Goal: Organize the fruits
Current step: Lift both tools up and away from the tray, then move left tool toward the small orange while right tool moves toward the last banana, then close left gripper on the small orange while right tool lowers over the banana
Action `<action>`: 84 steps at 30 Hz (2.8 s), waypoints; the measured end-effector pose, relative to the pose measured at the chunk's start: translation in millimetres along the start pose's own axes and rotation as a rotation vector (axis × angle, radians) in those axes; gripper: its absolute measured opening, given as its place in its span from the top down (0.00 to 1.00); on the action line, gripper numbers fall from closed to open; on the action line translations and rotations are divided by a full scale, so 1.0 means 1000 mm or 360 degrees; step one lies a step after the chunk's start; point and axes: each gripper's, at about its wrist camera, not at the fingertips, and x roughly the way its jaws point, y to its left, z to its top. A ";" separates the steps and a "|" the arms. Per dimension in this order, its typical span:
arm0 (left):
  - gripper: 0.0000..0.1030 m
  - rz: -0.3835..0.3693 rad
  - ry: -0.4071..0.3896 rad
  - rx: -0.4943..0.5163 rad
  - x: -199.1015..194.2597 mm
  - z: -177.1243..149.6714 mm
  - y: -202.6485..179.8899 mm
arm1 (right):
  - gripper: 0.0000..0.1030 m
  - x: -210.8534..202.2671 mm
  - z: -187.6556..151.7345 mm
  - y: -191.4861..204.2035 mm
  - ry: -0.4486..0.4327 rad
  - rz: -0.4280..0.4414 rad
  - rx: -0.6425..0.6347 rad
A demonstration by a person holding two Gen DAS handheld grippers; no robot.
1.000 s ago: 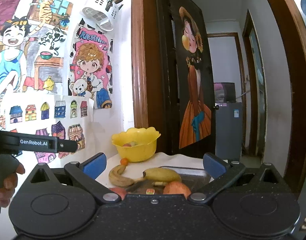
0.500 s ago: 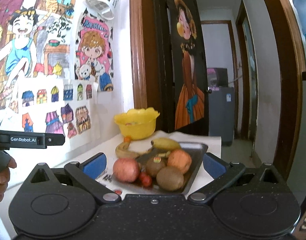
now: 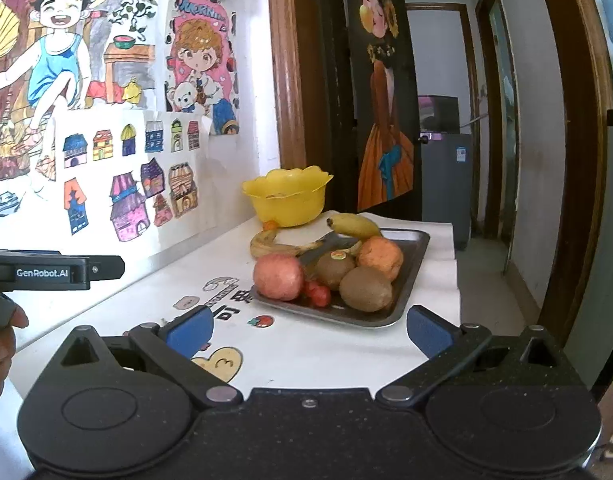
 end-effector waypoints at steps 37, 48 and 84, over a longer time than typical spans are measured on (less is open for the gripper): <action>0.00 0.0111 -0.0265 -0.0161 -0.064 0.144 0.058 | 0.01 -0.044 0.244 0.060 -0.0300 0.0645 -0.0159; 0.00 0.0112 -0.0124 -0.0098 0.015 0.163 0.039 | 0.01 0.046 0.283 0.019 -0.0175 0.0543 -0.0352; 0.00 -0.0105 0.0501 -0.0051 0.369 0.125 0.008 | 0.01 0.312 0.144 -0.031 0.0237 0.0751 -0.0859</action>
